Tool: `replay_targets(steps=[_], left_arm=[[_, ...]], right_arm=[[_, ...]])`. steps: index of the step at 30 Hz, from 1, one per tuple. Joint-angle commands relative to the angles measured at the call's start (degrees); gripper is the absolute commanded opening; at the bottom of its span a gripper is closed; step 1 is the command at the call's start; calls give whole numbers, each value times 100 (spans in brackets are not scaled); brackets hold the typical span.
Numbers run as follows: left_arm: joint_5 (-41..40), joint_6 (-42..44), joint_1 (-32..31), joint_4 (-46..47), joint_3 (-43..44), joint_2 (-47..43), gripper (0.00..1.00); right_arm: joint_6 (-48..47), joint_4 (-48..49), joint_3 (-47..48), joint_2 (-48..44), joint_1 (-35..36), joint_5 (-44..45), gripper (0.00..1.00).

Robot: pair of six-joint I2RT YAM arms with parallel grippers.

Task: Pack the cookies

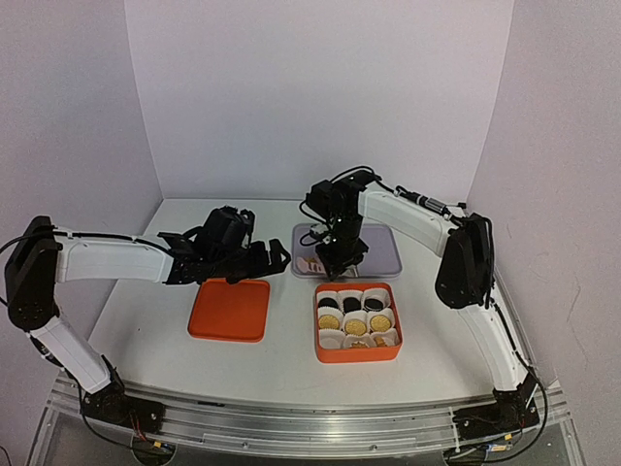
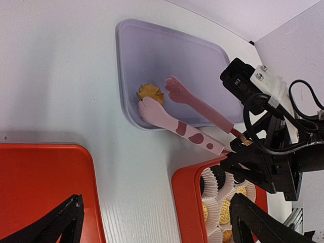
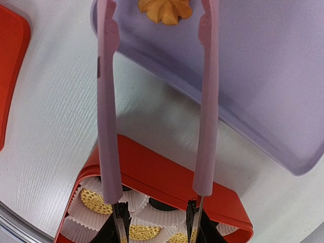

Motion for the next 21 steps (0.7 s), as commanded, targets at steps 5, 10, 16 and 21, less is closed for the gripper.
replay_targets(steps=[5,10,16,21], left_arm=[[-155,-46,13,6,-213,-371,100],[-194,-95,10,20,-324,-486,100],[-242,-103,12,-5,-363,-559,100],[-259,-105,11,-23,-377,-580,100]], right_arm=[[-7,-772,313,274,17,39,35],[40,-771,434,390,-33,35,35],[83,-769,427,447,-57,-170,33],[90,-764,489,476,-70,-223,28]])
